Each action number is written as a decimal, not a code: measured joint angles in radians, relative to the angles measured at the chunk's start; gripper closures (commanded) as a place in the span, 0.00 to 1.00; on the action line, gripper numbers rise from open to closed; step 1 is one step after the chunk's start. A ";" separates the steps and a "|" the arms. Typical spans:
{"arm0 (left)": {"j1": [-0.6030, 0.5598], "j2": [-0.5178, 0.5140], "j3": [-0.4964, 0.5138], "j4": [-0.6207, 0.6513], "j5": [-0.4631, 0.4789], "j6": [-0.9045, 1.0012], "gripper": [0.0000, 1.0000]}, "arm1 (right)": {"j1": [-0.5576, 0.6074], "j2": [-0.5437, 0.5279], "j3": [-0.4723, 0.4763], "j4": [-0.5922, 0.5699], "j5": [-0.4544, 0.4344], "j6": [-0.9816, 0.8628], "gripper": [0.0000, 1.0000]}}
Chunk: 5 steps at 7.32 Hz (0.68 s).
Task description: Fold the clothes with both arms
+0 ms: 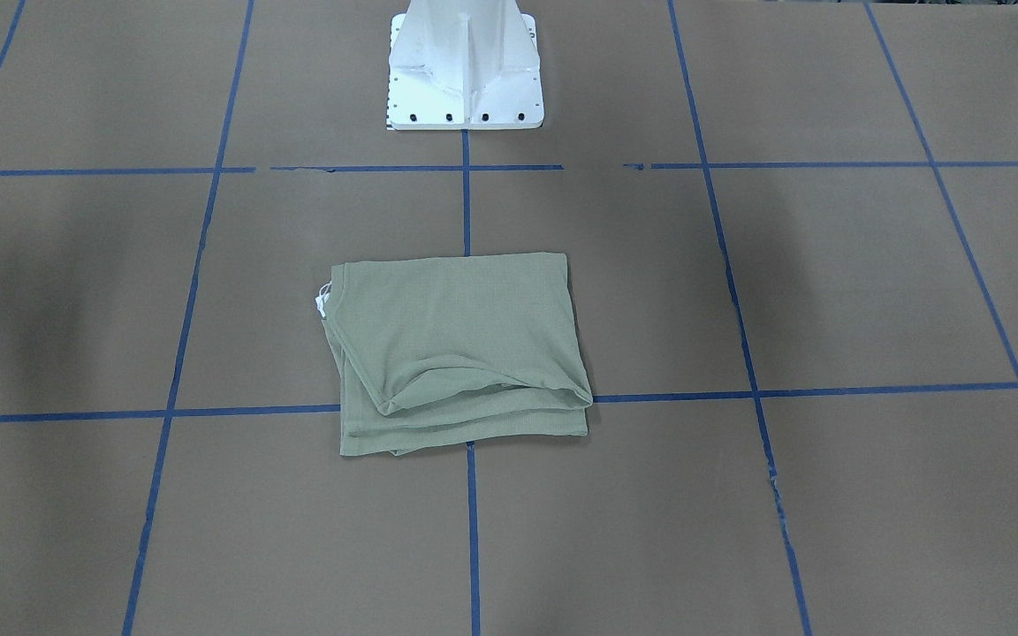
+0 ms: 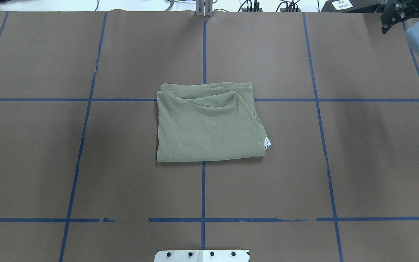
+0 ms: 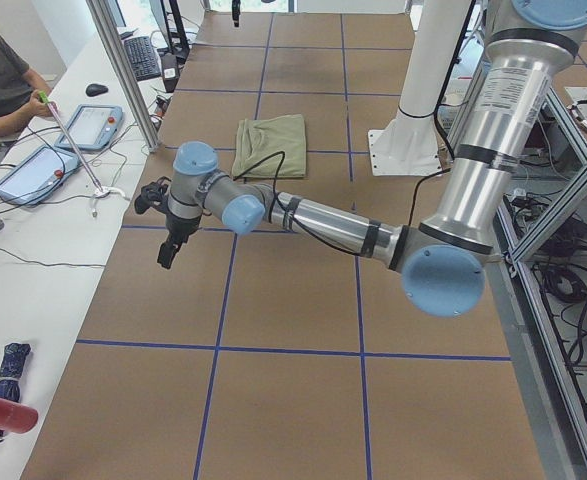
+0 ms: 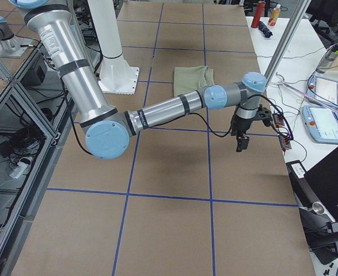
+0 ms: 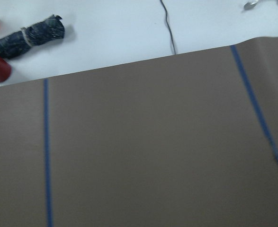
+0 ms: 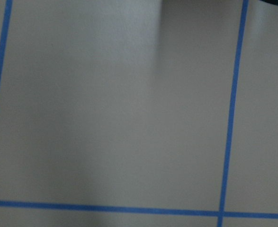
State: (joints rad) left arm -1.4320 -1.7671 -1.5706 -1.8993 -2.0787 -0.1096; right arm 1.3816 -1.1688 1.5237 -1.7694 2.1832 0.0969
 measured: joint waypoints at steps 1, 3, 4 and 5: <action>-0.072 0.056 -0.005 0.004 -0.069 0.086 0.00 | 0.035 -0.066 0.041 -0.048 0.036 -0.128 0.00; -0.154 0.124 0.010 -0.003 -0.185 0.132 0.00 | 0.062 -0.126 0.087 -0.073 0.058 -0.202 0.00; -0.165 0.155 0.024 -0.006 -0.195 0.134 0.00 | 0.077 -0.143 0.097 -0.074 0.055 -0.209 0.00; -0.168 0.182 0.032 -0.002 -0.185 0.132 0.00 | 0.098 -0.168 0.097 -0.076 0.057 -0.207 0.00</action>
State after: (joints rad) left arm -1.5996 -1.5848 -1.5384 -1.9014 -2.2639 0.0221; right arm 1.4800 -1.3367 1.6211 -1.8451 2.2404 -0.1106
